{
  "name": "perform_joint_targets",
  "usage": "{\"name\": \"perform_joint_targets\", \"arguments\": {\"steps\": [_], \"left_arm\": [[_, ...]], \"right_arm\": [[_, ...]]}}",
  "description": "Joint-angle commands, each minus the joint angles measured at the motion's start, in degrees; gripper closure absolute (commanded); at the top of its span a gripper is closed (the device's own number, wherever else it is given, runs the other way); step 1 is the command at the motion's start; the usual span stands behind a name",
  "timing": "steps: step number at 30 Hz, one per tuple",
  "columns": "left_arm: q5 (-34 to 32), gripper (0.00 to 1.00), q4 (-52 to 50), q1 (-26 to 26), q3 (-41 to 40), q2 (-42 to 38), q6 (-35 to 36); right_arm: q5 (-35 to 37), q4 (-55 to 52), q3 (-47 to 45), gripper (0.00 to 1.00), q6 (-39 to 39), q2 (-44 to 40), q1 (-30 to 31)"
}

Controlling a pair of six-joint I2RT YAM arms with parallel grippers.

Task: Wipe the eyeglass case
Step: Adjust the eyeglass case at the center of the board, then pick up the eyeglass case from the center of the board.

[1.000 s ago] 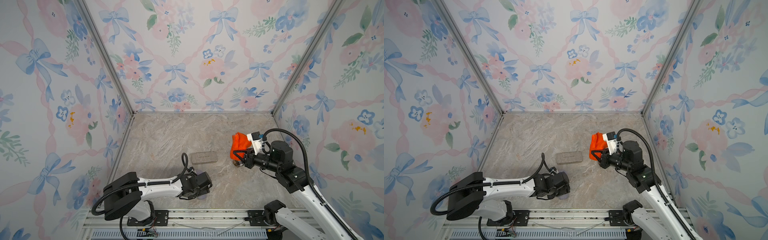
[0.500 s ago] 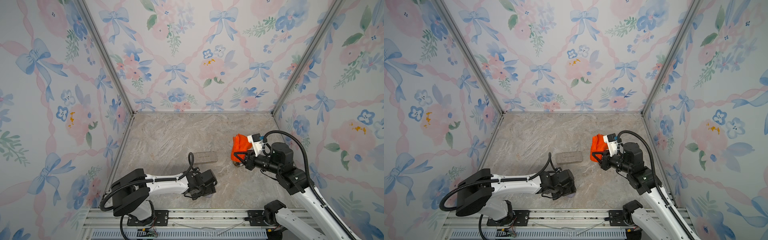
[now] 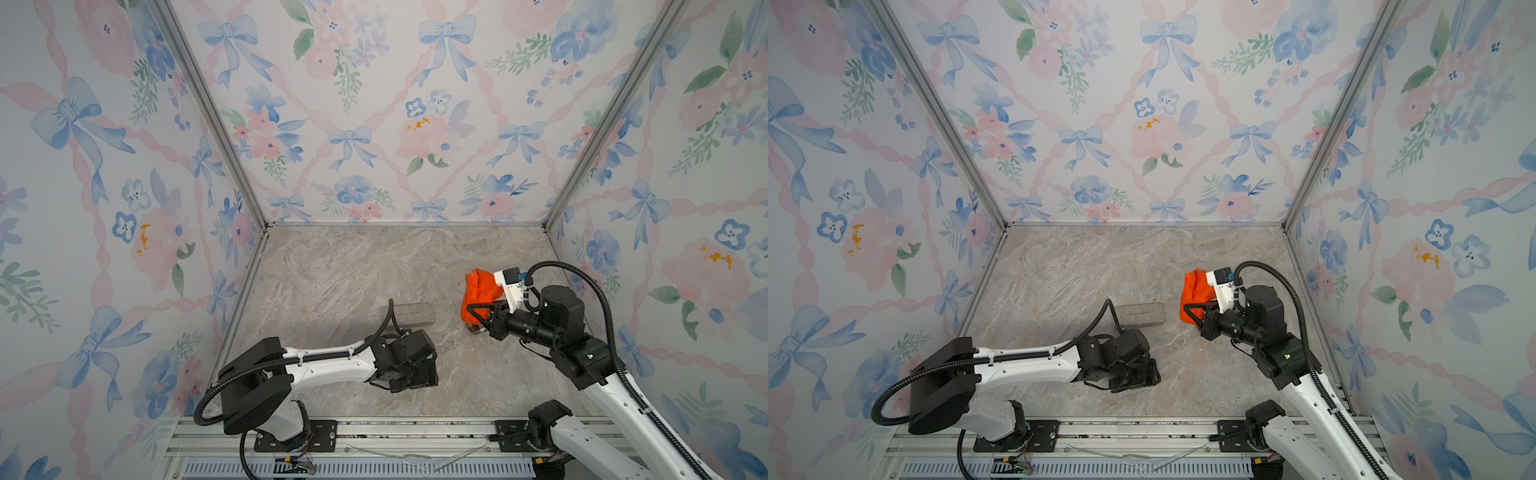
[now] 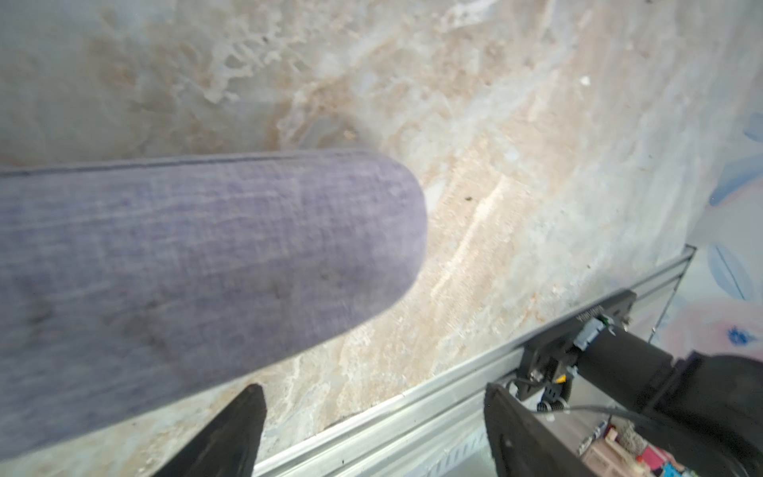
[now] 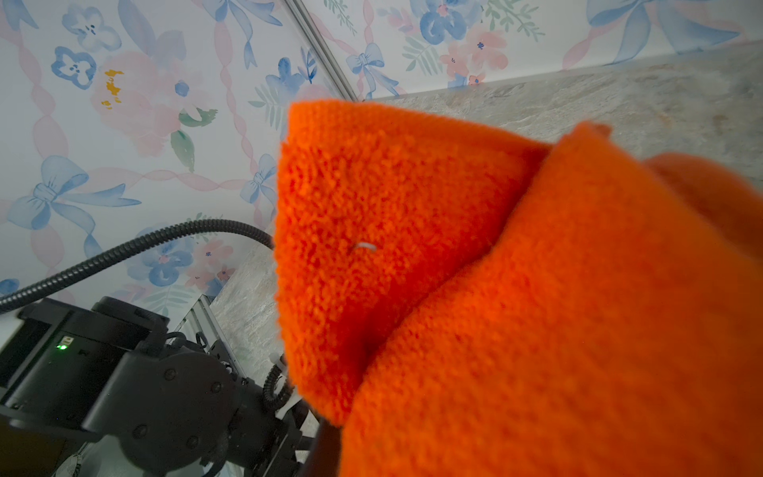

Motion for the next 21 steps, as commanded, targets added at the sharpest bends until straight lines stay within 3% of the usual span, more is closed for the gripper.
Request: {"name": "perform_joint_targets", "arguments": {"steps": [1,6,9,14,17,21], "left_arm": [[3.56,0.15,-2.64,2.32,0.73,-7.34,18.34],[-2.62,0.14,-15.66,6.44,8.72,-9.42,50.02],[-9.14,0.12,-17.55,6.06,7.53,-9.28,63.55],[-7.38,0.12,-17.03,6.30,3.66,-5.46,73.24],[-11.26,0.11,-17.12,6.37,4.95,-2.90,74.02],[-8.07,0.10,-16.30,6.51,3.96,-1.48,76.63]], "right_arm": [[0.79,3.00,-0.22,1.00,0.97,0.92,-0.52],[1.55,3.16,1.03,1.00,1.17,2.35,-0.55],[1.83,2.59,2.38,1.00,1.11,3.33,-0.59],[1.92,1.32,4.67,1.00,0.60,5.04,-0.63],[1.94,1.18,5.39,0.99,-0.04,5.81,-0.60],[0.29,3.01,5.27,0.99,-0.56,7.77,-0.60]]}}
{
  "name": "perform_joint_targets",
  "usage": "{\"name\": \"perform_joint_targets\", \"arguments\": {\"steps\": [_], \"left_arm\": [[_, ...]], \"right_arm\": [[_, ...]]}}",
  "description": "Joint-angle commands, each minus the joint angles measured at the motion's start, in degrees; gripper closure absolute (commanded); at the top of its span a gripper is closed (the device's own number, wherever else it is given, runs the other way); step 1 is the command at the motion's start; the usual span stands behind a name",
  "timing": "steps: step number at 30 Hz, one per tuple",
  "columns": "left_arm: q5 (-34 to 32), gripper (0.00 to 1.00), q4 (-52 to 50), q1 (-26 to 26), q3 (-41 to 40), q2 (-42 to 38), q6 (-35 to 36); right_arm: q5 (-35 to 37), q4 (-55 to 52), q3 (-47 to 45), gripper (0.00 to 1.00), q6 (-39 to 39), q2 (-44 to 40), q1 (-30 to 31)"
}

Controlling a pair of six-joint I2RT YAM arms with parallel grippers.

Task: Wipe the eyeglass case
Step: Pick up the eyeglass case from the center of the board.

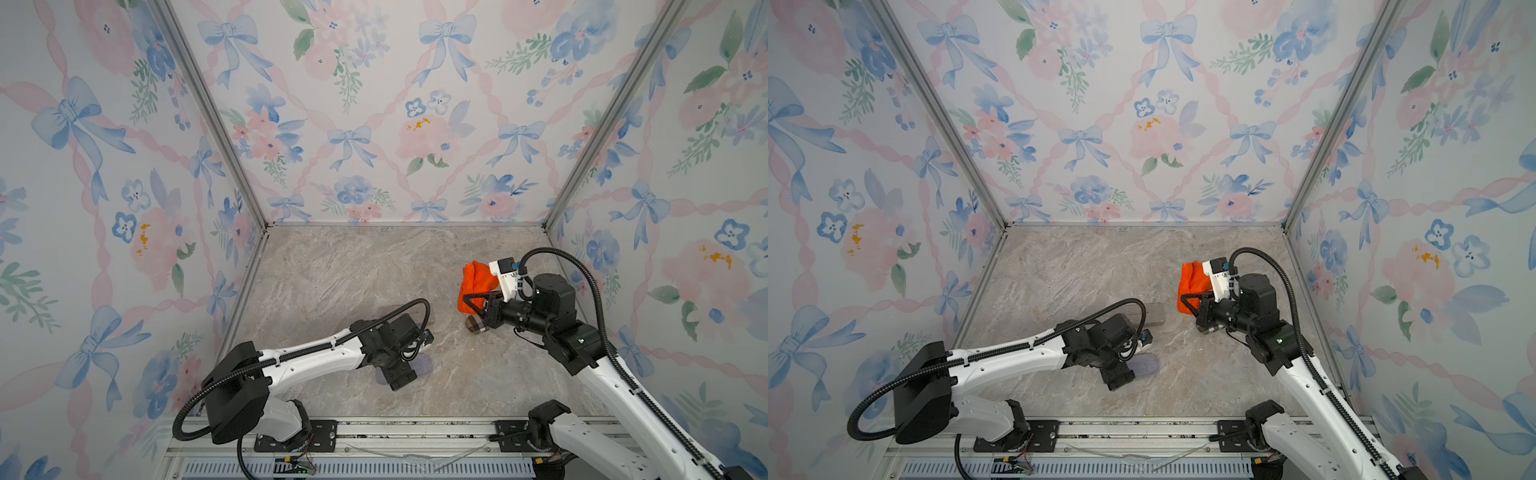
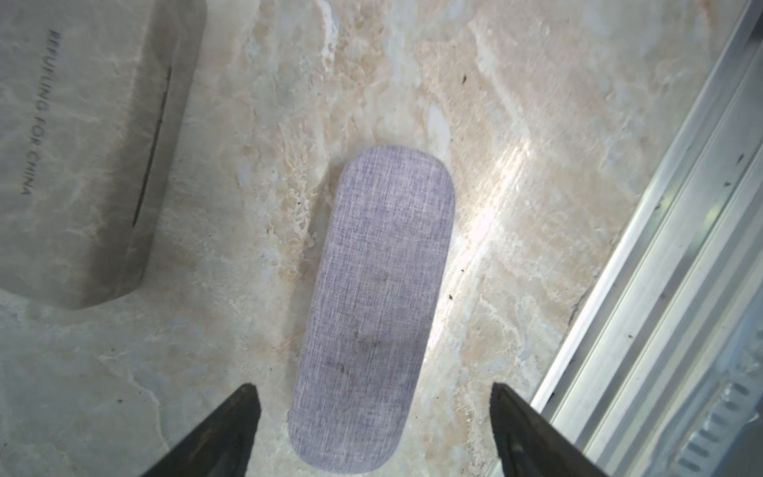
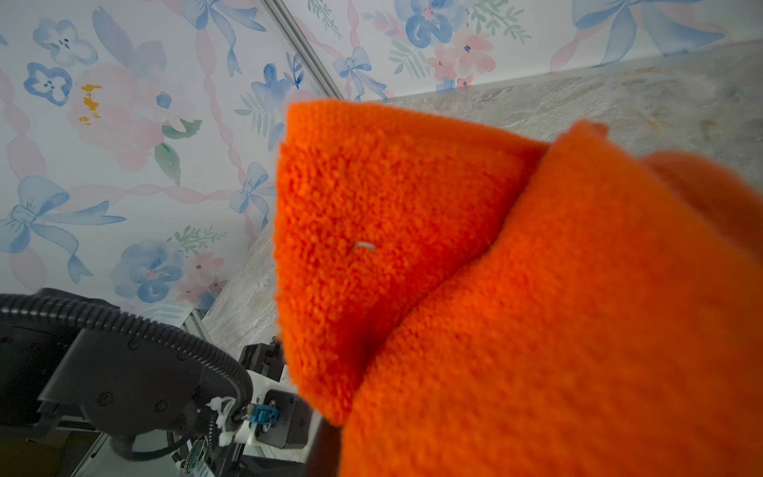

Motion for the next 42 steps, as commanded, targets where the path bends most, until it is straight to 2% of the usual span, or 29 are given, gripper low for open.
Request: {"name": "perform_joint_targets", "arguments": {"steps": [1,8,18,33,38,42], "left_arm": [[0.31,0.11,-0.43,0.21,-0.76,0.47,5.46],[0.86,0.13,0.17,0.88,-1.42,2.66,7.71],[-5.45,0.14,4.37,2.26,-5.79,1.57,9.34],[-3.03,0.17,5.68,3.31,-5.28,8.25,9.37],[-2.53,0.24,5.57,3.37,-5.24,7.79,9.23],[0.60,0.38,5.53,3.32,-4.28,9.55,9.11]], "right_arm": [[-1.14,2.05,1.37,0.99,-1.09,1.46,-0.59],[-1.30,3.72,0.31,0.99,-2.52,2.62,-0.95],[-5.20,6.55,-2.89,0.99,-1.64,0.87,-6.45],[-9.30,11.92,-4.48,1.00,1.00,4.23,-10.25],[-9.55,12.35,-4.49,1.00,1.15,5.10,-10.72],[-9.45,12.06,-4.53,1.00,1.29,5.04,-11.09]]}}
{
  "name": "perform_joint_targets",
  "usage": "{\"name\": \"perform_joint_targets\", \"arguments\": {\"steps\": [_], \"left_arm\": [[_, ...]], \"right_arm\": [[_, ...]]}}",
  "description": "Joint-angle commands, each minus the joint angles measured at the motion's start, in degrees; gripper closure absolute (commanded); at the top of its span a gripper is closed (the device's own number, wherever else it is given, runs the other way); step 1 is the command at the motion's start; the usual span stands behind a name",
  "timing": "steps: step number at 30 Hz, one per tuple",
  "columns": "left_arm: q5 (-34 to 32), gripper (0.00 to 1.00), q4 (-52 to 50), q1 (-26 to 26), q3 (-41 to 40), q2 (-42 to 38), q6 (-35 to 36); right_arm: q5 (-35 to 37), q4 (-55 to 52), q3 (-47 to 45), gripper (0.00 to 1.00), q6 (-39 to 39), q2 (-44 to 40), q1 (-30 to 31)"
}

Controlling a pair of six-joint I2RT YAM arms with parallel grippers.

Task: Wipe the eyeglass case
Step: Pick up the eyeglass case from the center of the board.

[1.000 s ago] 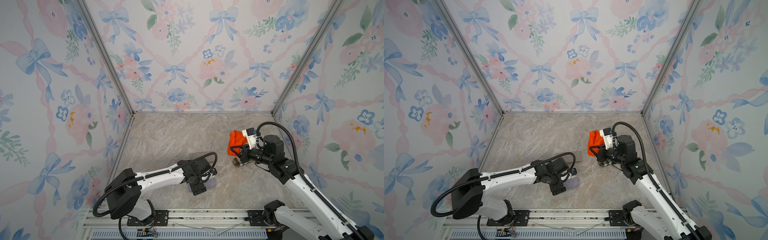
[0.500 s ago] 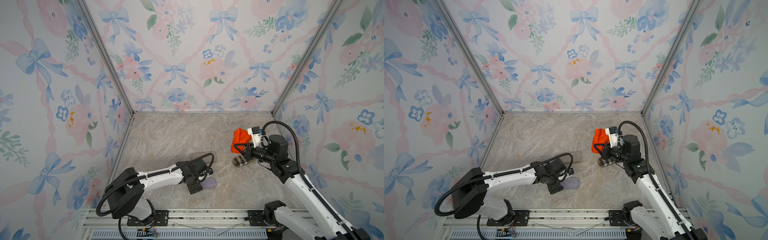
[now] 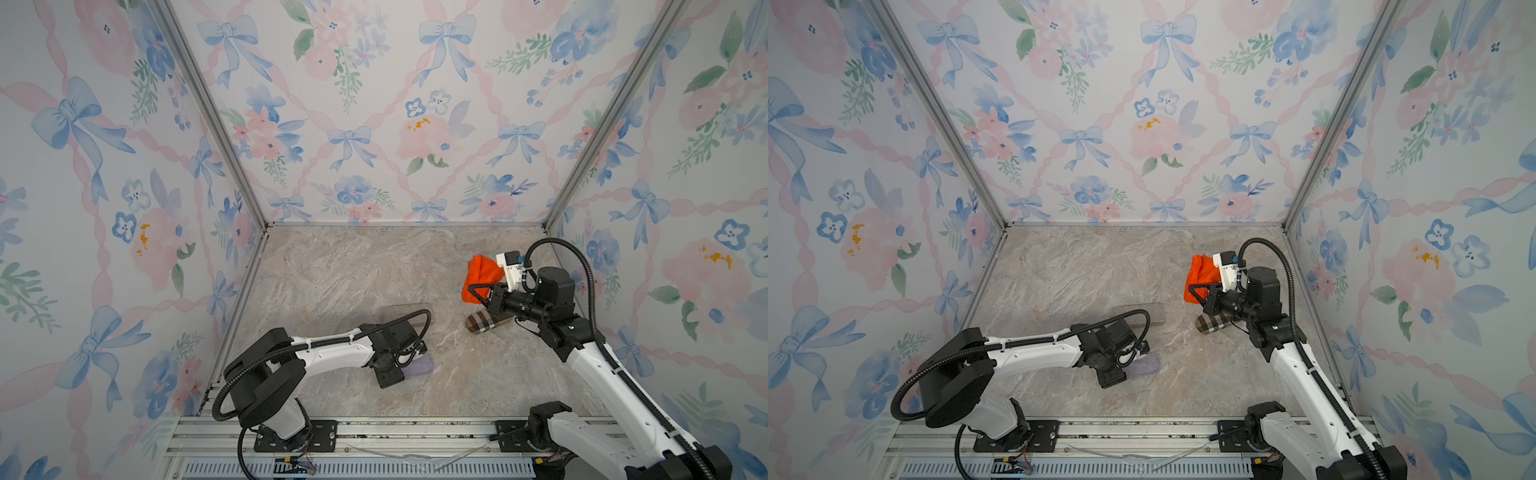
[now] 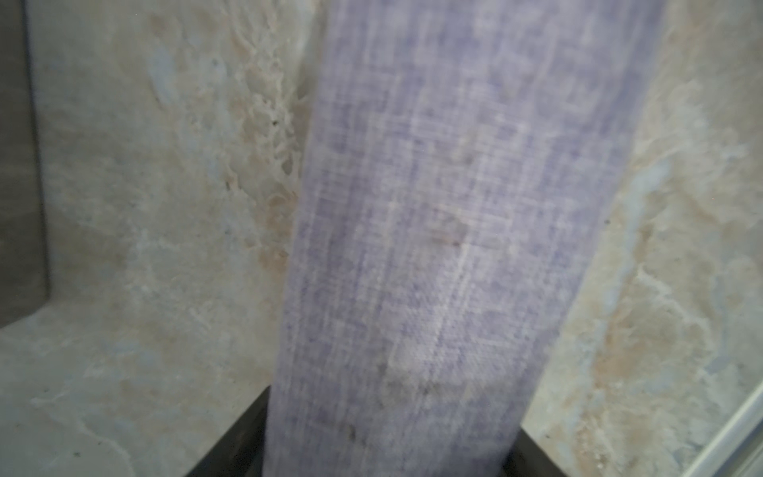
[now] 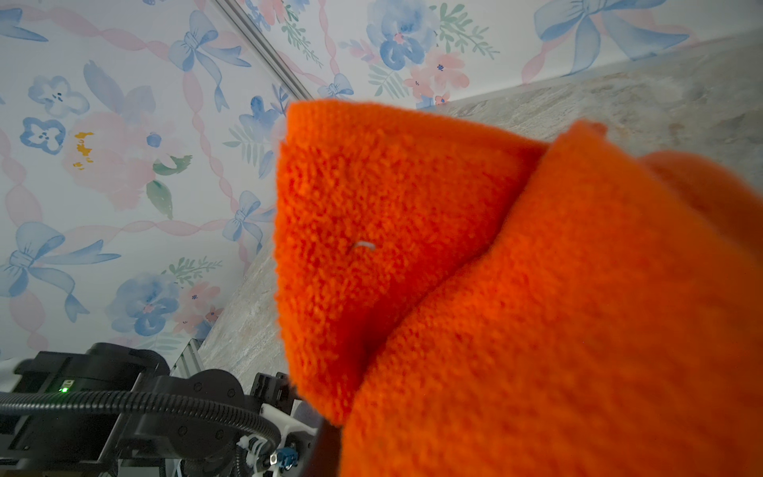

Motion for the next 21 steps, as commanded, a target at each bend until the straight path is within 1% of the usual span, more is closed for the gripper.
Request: {"name": "perform_joint_targets", "arguments": {"steps": [1,3,7,9,14,18,20,21], "left_arm": [[3.00,0.40,-0.14,0.12,1.32,2.14,0.19],[3.29,0.45,-0.32,-0.93,1.90,3.08,0.24],[2.09,0.52,-0.22,-2.36,2.80,3.91,0.17],[1.91,0.54,-0.10,-2.78,3.85,4.17,0.26],[1.88,0.54,1.13,-4.52,8.10,6.43,0.23],[3.63,0.53,3.66,-4.99,9.72,8.52,1.03],[4.25,0.51,4.60,-4.89,9.83,9.36,1.37],[4.90,0.47,5.02,-4.85,9.91,9.76,1.33]], "right_arm": [[-0.95,1.67,-0.69,1.00,0.49,-0.51,-0.80],[-0.50,0.40,-0.32,1.00,0.15,-1.10,-0.89],[1.06,-2.96,0.37,1.00,-0.81,-3.31,-0.97],[1.92,-4.28,0.50,1.00,-0.93,-4.50,-1.11],[3.19,-9.38,1.36,1.00,-1.50,-6.58,-1.42],[3.70,-14.53,1.20,1.00,-1.96,-8.46,-1.51],[3.81,-16.01,0.68,1.00,-1.56,-9.38,-1.51],[3.97,-16.92,0.60,1.00,-1.37,-9.76,-1.51]]}}
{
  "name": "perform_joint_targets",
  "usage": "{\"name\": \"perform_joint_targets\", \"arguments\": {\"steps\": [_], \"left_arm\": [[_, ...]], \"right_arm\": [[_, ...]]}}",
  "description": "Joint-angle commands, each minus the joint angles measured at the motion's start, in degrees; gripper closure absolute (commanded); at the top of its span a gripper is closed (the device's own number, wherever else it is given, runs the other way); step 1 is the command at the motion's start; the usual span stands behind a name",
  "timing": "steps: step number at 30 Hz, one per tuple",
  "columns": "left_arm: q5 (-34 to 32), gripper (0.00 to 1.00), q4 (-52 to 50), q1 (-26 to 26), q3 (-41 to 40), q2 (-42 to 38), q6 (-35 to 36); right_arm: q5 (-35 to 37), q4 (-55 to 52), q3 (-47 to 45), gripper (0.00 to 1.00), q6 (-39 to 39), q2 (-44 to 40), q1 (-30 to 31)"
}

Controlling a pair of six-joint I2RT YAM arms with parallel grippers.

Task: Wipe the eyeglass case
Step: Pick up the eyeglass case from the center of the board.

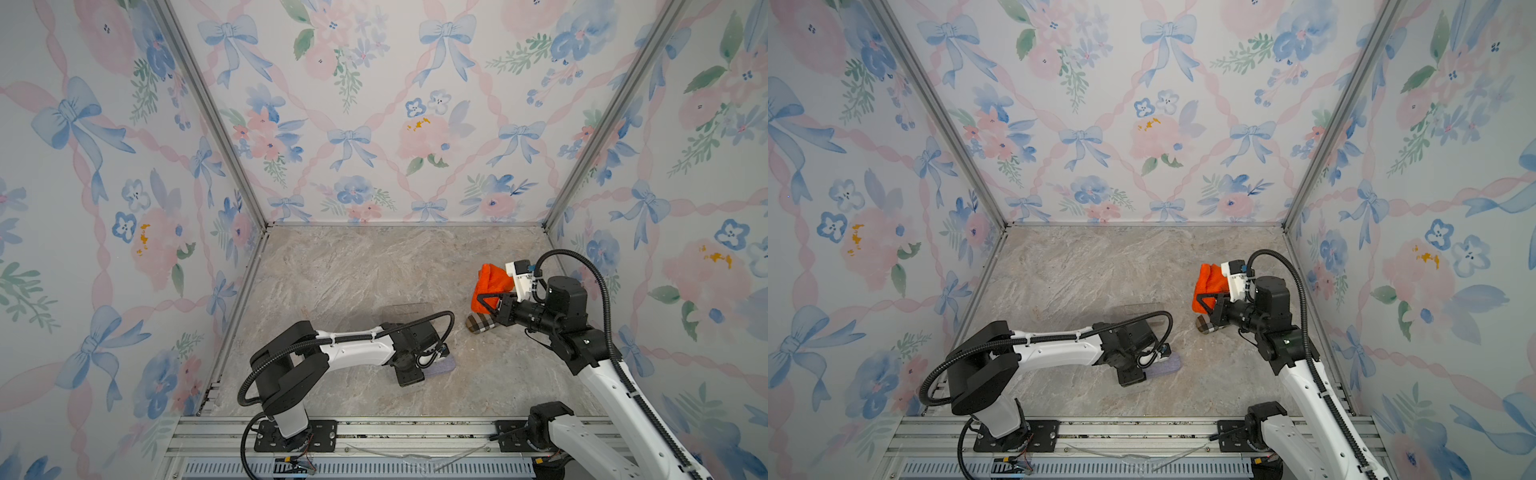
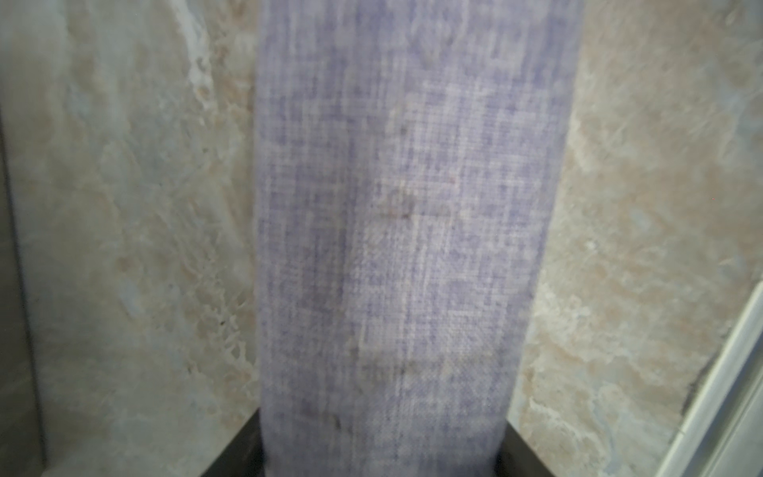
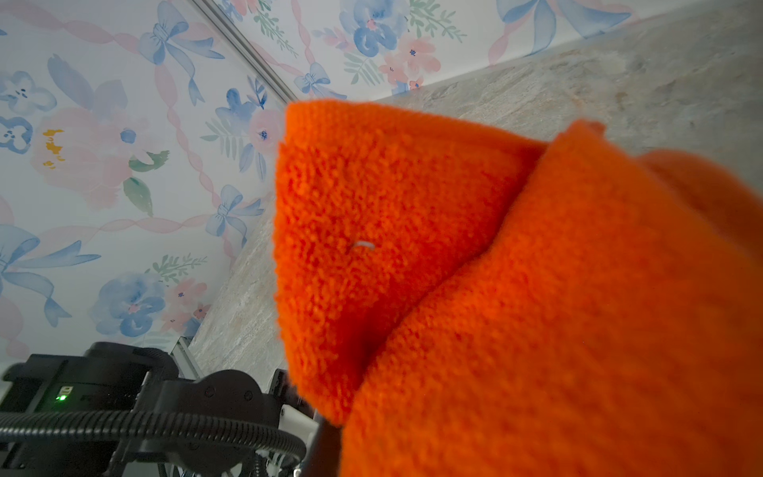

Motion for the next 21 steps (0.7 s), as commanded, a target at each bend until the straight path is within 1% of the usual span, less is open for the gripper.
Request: {"name": "perform_joint_targets", "arguments": {"steps": [1,3,11,18,19,21], "left_arm": [[2.94,0.43,2.20,-0.04,0.87,1.45,0.96],[3.84,0.36,3.34,-0.07,0.39,1.48,1.04],[5.53,0.27,6.10,0.19,-0.60,2.13,1.99],[7.54,0.27,6.12,0.54,-1.00,3.42,2.62],[7.51,0.29,6.09,0.54,-1.25,3.60,2.71],[7.36,0.35,6.06,0.66,-2.01,3.49,2.80]], "right_arm": [[1.01,-5.16,0.45,1.00,-0.44,-1.94,-0.50],[1.21,-6.15,0.07,1.00,0.15,-2.60,-0.53],[1.72,-7.01,-0.04,1.00,1.29,-2.15,-0.50],[1.69,-7.35,0.88,1.00,1.30,-0.69,-0.55],[1.78,-7.43,0.96,1.00,1.35,-0.63,-0.50],[2.02,-7.77,1.10,1.00,1.25,-0.69,-0.50]]}}
